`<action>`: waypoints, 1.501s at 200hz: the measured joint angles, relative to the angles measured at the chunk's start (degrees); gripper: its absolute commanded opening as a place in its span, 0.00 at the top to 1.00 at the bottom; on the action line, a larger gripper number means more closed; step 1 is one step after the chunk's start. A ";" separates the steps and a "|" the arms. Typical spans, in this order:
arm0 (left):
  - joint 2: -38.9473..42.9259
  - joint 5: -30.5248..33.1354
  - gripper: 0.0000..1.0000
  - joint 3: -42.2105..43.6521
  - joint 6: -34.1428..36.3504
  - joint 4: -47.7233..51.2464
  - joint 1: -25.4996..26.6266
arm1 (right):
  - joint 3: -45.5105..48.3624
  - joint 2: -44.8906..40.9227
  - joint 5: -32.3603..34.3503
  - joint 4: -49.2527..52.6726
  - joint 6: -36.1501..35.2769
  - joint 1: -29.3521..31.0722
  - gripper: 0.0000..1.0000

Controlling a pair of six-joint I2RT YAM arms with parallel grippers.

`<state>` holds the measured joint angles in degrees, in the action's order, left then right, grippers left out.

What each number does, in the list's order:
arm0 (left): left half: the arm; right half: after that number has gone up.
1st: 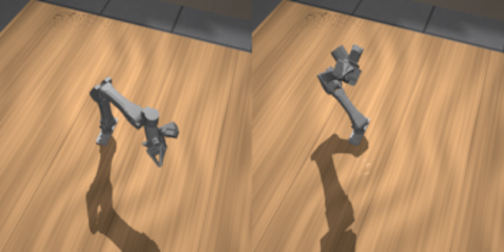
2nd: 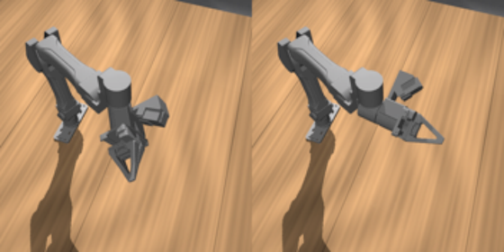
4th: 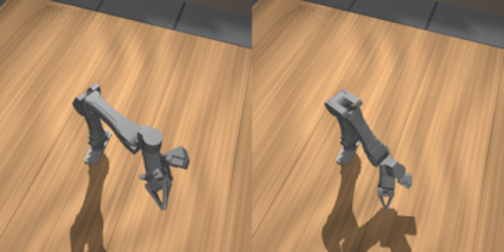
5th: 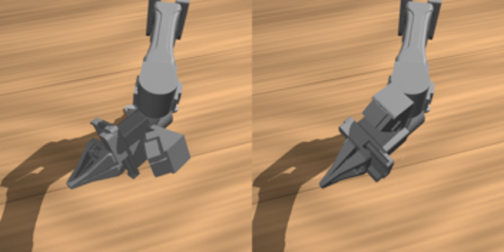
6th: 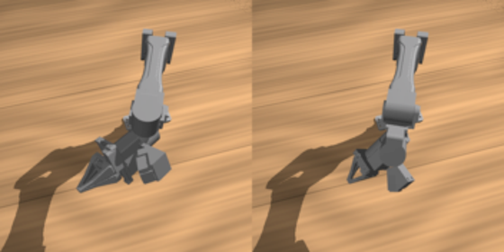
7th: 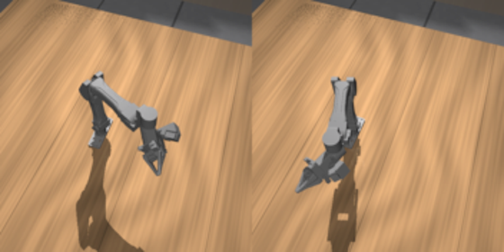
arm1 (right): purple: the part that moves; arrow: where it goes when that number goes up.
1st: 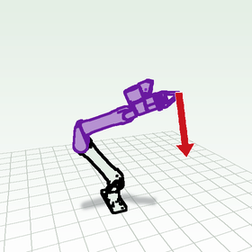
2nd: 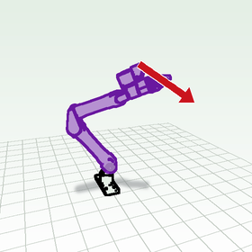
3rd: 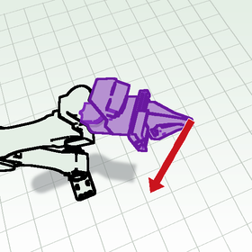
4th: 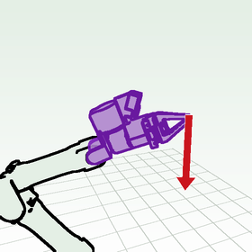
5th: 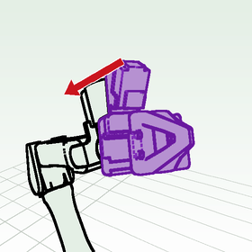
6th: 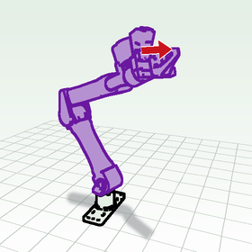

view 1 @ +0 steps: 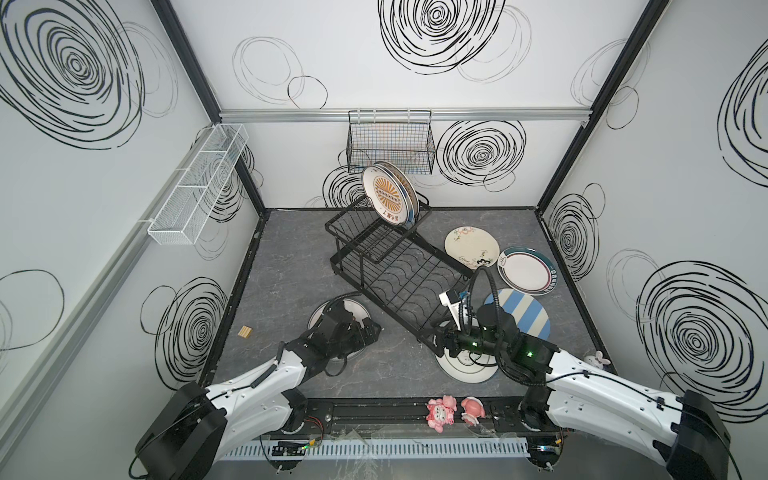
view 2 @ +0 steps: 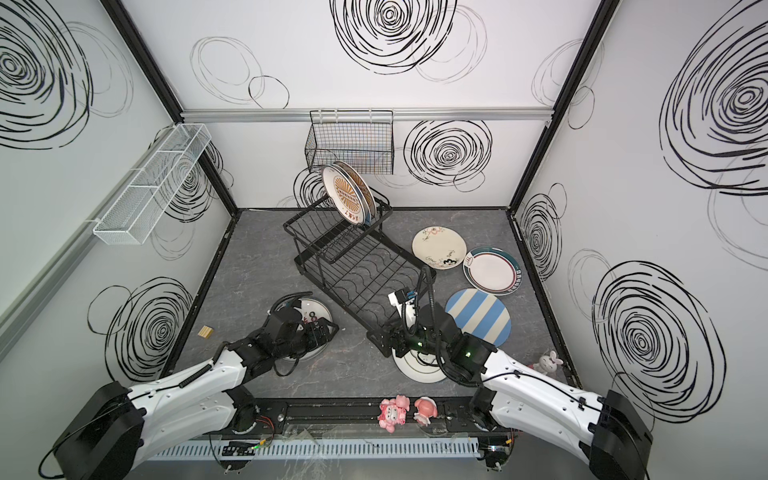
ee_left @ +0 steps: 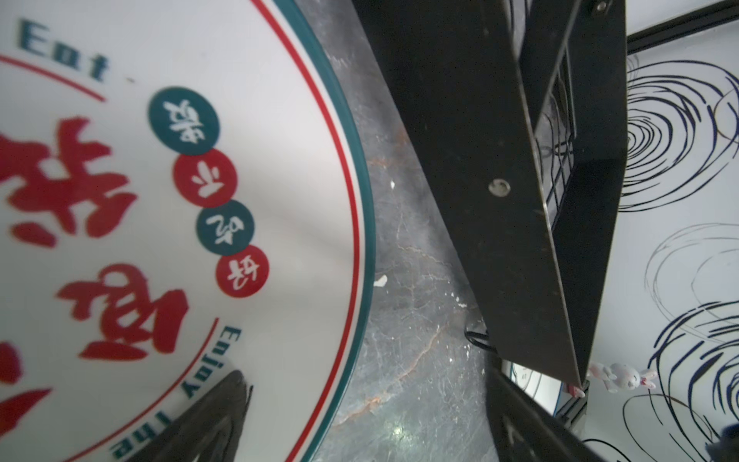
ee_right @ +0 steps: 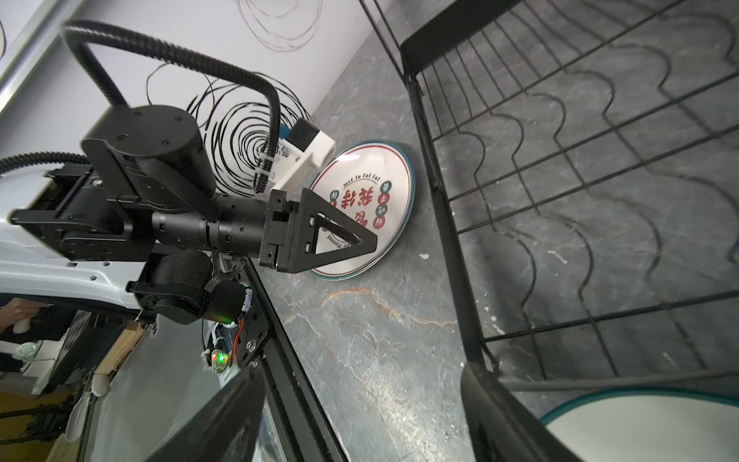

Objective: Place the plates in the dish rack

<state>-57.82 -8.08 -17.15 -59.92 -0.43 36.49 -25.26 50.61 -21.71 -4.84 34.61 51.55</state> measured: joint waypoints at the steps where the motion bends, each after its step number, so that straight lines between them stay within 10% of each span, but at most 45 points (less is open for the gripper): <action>1: 0.02 0.07 0.04 -0.04 0.02 0.13 0.07 | 0.00 0.11 0.00 -0.04 0.09 0.09 0.20; 36: 2.14 3.19 0.04 -6.67 4.02 10.47 -1.09 | 0.02 7.28 0.72 -3.89 7.32 5.49 0.22; 103: 0.46 10.19 0.04 -13.00 20.37 8.02 -21.94 | -3.52 27.26 9.53 -18.60 24.55 20.06 0.22; 177: -6.60 4.15 0.04 -4.70 25.33 -1.73 -34.80 | -9.99 41.16 13.73 -23.71 29.94 16.35 0.21; 300: -10.34 -5.77 0.04 -0.66 24.57 -11.52 -36.96 | -23.71 56.98 6.40 -22.32 26.01 9.18 0.30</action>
<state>-68.16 -13.85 -17.80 -35.35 -11.94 -0.47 -48.97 107.59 -15.31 -27.16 60.62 60.73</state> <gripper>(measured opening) 0.960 0.726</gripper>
